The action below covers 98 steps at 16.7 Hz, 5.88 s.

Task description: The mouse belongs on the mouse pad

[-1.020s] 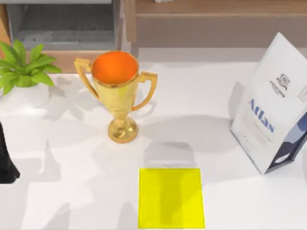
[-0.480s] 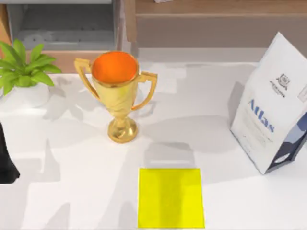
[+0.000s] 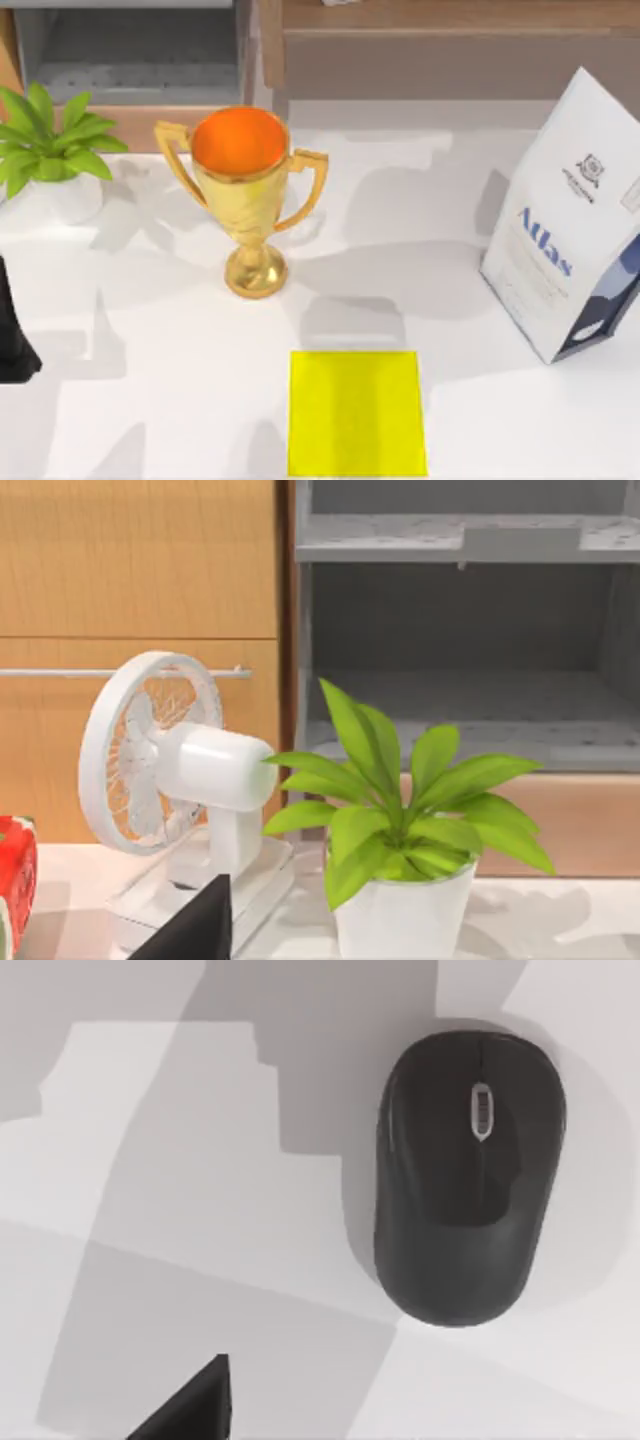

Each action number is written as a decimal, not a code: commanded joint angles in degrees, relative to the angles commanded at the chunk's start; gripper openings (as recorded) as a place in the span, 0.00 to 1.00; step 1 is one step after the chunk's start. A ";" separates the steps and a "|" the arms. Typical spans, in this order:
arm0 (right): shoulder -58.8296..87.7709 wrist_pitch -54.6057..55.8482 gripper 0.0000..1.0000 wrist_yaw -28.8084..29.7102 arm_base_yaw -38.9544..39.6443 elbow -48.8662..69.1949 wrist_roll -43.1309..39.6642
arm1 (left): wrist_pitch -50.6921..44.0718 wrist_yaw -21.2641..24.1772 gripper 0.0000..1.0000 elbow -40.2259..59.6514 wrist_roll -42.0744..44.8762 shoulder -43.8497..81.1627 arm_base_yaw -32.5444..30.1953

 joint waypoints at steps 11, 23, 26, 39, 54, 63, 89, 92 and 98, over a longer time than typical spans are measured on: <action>2.40 17.56 1.00 0.03 0.09 -14.65 0.12 | 0.00 0.00 1.00 0.00 0.00 0.00 0.00; 3.06 20.48 0.55 0.04 0.08 -17.42 0.11 | 0.00 0.00 1.00 0.00 0.00 0.00 0.00; 3.06 20.48 0.32 0.04 0.08 -17.42 0.11 | 0.00 0.00 1.00 0.00 0.00 0.00 0.00; 1.52 19.85 0.00 -0.68 0.29 -17.27 0.58 | 0.00 0.00 1.00 0.00 0.00 0.00 0.00; -0.30 -1.30 0.00 -0.73 0.27 1.92 0.53 | 0.00 0.00 1.00 0.00 0.00 0.00 0.00; -12.65 6.57 0.00 -2.80 14.70 4.85 16.91 | 0.00 0.00 1.00 0.00 0.00 0.00 0.00; -21.71 17.69 0.00 0.45 61.66 -38.48 80.63 | 0.00 0.00 1.00 0.00 0.00 0.00 0.00; -21.58 18.52 0.00 0.48 61.62 -39.04 80.62 | 0.00 0.00 1.00 0.00 0.00 0.00 0.00; -20.56 21.49 0.00 0.48 61.81 -41.10 80.63 | 0.00 0.00 1.00 0.00 0.00 0.00 0.00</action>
